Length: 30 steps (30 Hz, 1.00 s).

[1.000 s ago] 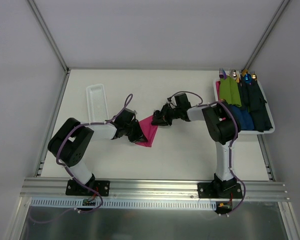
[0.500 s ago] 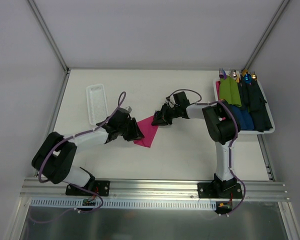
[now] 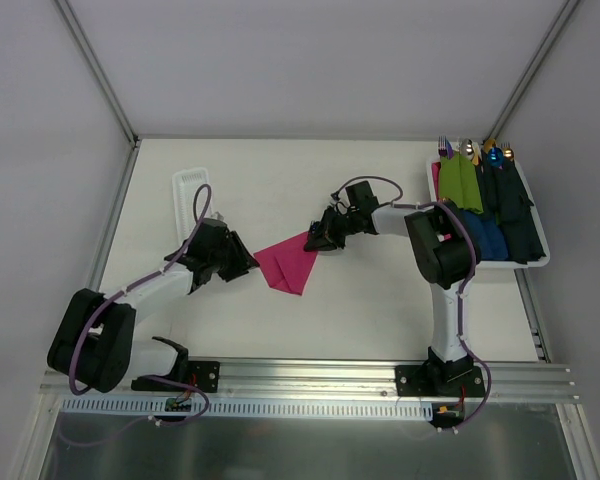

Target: Place the utensils on the paper napkin and roll it up

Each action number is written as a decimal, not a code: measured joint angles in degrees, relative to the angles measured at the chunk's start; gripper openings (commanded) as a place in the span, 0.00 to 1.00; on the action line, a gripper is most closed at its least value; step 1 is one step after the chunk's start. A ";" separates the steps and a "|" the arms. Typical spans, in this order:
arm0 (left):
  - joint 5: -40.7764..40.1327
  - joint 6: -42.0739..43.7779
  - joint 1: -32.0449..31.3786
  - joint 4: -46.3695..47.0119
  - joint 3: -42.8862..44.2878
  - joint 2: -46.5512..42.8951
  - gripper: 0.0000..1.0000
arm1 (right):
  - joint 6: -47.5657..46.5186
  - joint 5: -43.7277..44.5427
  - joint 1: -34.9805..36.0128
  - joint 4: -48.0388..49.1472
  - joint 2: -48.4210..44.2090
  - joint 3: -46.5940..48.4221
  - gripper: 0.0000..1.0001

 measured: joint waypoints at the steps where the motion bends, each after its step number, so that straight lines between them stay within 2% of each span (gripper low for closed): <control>1: -0.26 0.20 0.70 0.02 0.02 0.42 0.41 | -0.13 0.02 0.00 -0.24 0.00 0.13 0.12; 8: 0.44 1.27 3.26 1.57 1.64 7.72 0.41 | -1.11 0.26 0.17 -1.40 0.07 0.68 0.11; 18: 5.68 1.01 3.98 12.68 6.82 18.16 0.42 | -2.71 1.11 0.57 -3.87 0.28 2.14 0.11; 30: 12.04 -0.28 4.00 21.05 8.74 24.46 0.40 | -3.61 1.51 0.76 -6.08 0.96 3.78 0.11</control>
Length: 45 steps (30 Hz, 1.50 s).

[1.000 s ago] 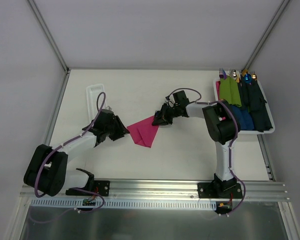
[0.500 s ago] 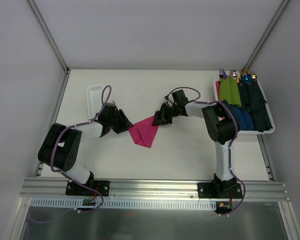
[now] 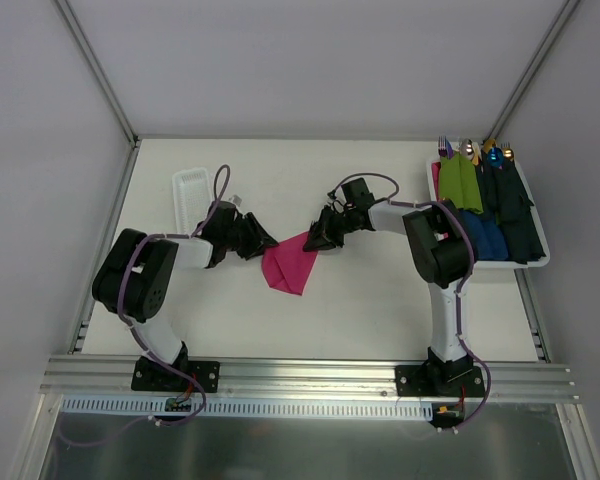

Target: Place the utensils on the paper napkin and roll it up

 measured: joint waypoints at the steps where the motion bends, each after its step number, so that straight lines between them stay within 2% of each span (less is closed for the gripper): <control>1: 1.11 -0.11 0.00 0.90 0.04 0.61 0.41 | -0.02 0.02 0.00 -0.13 0.04 0.04 0.11; 10: 7.61 -1.05 1.11 5.05 -0.57 2.95 0.41 | -0.28 0.02 0.00 -0.90 0.28 0.59 0.11; 19: 7.58 1.36 6.16 -1.22 -4.74 -3.65 0.40 | -0.42 0.09 0.00 -1.46 0.44 0.94 0.10; 25: 8.98 2.34 6.69 -1.64 -4.76 -3.52 0.39 | -0.52 0.04 0.04 -1.70 0.66 1.22 0.10; 31: 11.37 1.11 6.71 1.84 -4.59 -0.96 0.38 | -0.70 0.04 0.04 -1.79 0.70 1.29 0.10; 35: 12.26 0.26 6.71 3.89 -4.09 0.74 0.32 | -0.87 0.04 0.07 -1.81 0.70 1.31 0.09; 40: 11.23 0.48 6.71 3.06 -4.07 0.72 0.11 | -1.49 0.17 0.07 -2.36 0.70 1.57 0.09; 45: 10.10 1.14 6.71 -1.11 -4.07 -2.45 0.01 | -2.29 0.72 0.33 -3.45 0.70 2.08 0.07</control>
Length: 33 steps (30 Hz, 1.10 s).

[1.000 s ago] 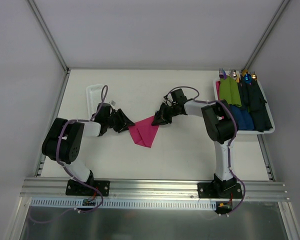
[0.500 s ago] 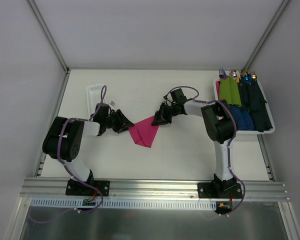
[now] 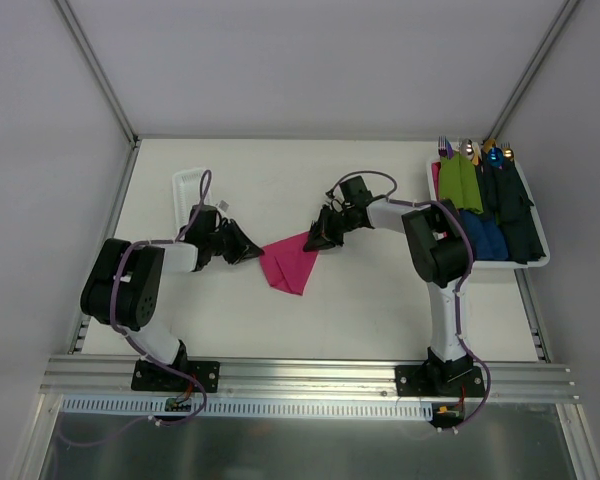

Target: Place the utensils on the paper napkin and roll it up

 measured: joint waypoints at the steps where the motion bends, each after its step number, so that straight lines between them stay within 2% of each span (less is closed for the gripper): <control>1: 0.15 0.02 0.00 -0.24 0.02 -0.83 0.00 | -0.17 0.24 0.07 -0.35 0.00 0.22 0.07; 11: 6.43 -1.14 -2.89 0.00 4.96 -2.60 0.00 | -2.05 3.06 1.01 -2.78 0.24 1.57 0.04; 24: 9.62 -12.39 -14.97 13.46 5.46 4.22 0.00 | -2.40 4.37 1.33 -4.52 0.24 1.92 0.01; 33: 7.54 -11.82 -16.63 9.44 4.26 6.78 0.00 | -2.64 4.55 1.31 -4.90 0.24 1.99 0.01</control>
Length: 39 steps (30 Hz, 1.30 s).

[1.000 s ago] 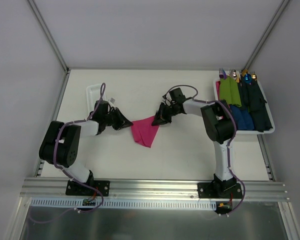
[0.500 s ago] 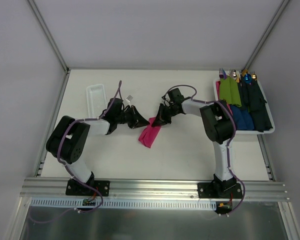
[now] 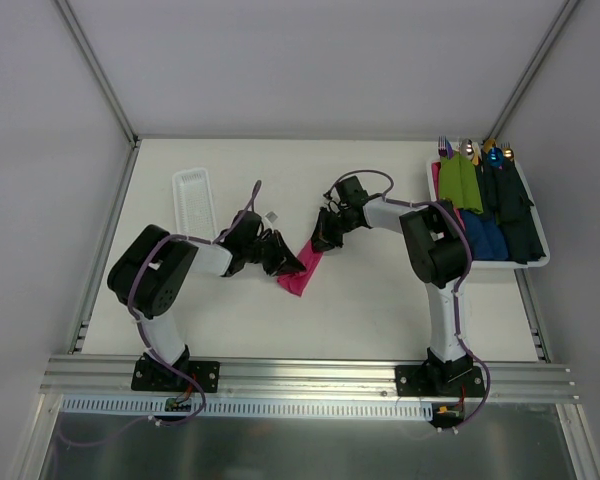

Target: Place the utensils on the paper napkin and roll it up

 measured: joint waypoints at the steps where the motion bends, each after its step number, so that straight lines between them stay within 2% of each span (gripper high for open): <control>1: -0.68 0.55 0.00 -1.66 -0.07 0.13 0.00 | -0.11 -0.02 -0.04 -0.04 0.00 0.00 0.01; 9: -4.42 3.43 -0.74 -11.32 3.08 0.98 0.00 | -3.28 -0.09 -0.28 -2.23 0.00 0.98 0.09; 11: -4.96 3.65 -0.76 -12.57 3.76 1.22 0.00 | -4.66 0.15 -0.35 -3.74 0.00 1.75 0.13; 17: -6.60 3.61 -0.76 -14.69 4.26 1.73 0.00 | -7.96 0.44 -1.27 -6.34 -0.31 3.06 0.15; 26: -6.93 3.34 -0.76 -16.15 5.16 2.16 0.00 | -10.01 -0.28 -4.48 -8.33 -3.37 2.84 0.15; 39: -7.04 3.74 -0.76 -17.29 5.84 2.01 0.00 | -8.46 -2.43 -3.78 -7.72 -3.76 -2.29 0.12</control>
